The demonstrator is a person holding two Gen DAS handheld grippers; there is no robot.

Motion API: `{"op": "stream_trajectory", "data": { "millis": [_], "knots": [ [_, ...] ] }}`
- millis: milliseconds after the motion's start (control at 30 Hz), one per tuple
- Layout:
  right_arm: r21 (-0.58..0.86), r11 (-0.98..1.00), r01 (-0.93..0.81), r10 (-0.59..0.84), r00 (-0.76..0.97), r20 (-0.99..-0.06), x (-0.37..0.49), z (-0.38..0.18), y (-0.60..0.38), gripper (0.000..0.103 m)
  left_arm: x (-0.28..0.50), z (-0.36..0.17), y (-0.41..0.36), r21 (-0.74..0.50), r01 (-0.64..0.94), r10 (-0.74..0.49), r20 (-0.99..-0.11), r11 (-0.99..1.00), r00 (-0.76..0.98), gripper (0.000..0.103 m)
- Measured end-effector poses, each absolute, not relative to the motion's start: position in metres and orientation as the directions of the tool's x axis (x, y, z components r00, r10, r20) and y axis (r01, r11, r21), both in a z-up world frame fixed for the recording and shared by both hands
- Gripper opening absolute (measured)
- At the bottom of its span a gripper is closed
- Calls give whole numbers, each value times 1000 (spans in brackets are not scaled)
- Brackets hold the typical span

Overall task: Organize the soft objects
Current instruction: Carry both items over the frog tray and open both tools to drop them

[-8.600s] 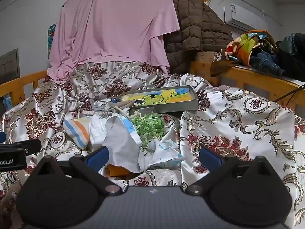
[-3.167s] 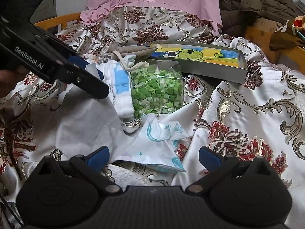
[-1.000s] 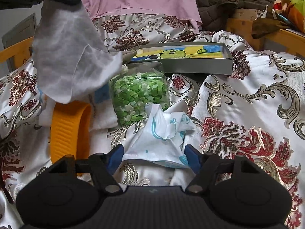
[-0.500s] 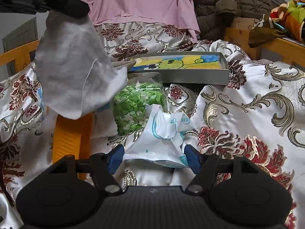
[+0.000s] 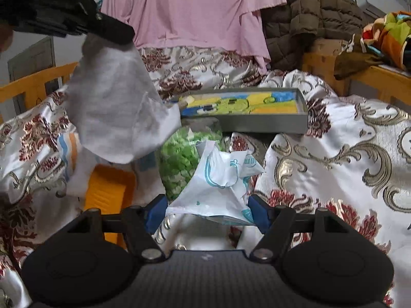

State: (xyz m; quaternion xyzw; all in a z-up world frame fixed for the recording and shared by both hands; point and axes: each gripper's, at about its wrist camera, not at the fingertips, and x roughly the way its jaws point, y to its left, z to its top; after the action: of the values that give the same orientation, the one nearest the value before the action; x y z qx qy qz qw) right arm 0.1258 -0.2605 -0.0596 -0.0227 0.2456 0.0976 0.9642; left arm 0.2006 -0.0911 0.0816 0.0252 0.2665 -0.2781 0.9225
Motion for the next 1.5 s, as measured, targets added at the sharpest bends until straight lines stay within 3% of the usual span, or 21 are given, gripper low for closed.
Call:
{"op": "stream_trajectory", "data": {
  "millis": [200, 333, 533, 767, 1133, 1367, 1467, 1500],
  "knots": [
    [47, 980, -193, 195, 881, -431, 128, -37, -267, 73, 218, 95, -88, -109, 522, -507, -469, 846, 723, 0],
    [-30, 971, -236, 203, 888, -413, 148, -25, -265, 73, 242, 110, -90, -109, 511, -503, -436, 853, 746, 0],
    [-19, 971, -240, 209, 878, -431, 214, -11, -271, 73, 297, 124, -99, -113, 482, -485, -390, 869, 783, 0],
    [-43, 976, -213, 173, 882, -438, 306, -7, -277, 74, 380, 103, -113, -152, 424, -449, -364, 893, 816, 0],
    [-53, 986, -159, 103, 824, -558, 400, -42, -279, 74, 471, 29, -135, -132, 359, -376, -490, 924, 787, 0],
    [-72, 984, -162, 93, 815, -572, 409, -55, -274, 75, 480, -4, -120, -151, 324, -353, -535, 934, 768, 1],
    [-78, 985, -153, 81, 815, -574, 410, -58, -273, 76, 480, -9, -114, -157, 303, -338, -558, 940, 758, 5],
    [-80, 986, -150, 77, 815, -574, 410, -58, -272, 76, 479, -10, -113, -158, 294, -331, -564, 943, 757, 12]
  ]
}}
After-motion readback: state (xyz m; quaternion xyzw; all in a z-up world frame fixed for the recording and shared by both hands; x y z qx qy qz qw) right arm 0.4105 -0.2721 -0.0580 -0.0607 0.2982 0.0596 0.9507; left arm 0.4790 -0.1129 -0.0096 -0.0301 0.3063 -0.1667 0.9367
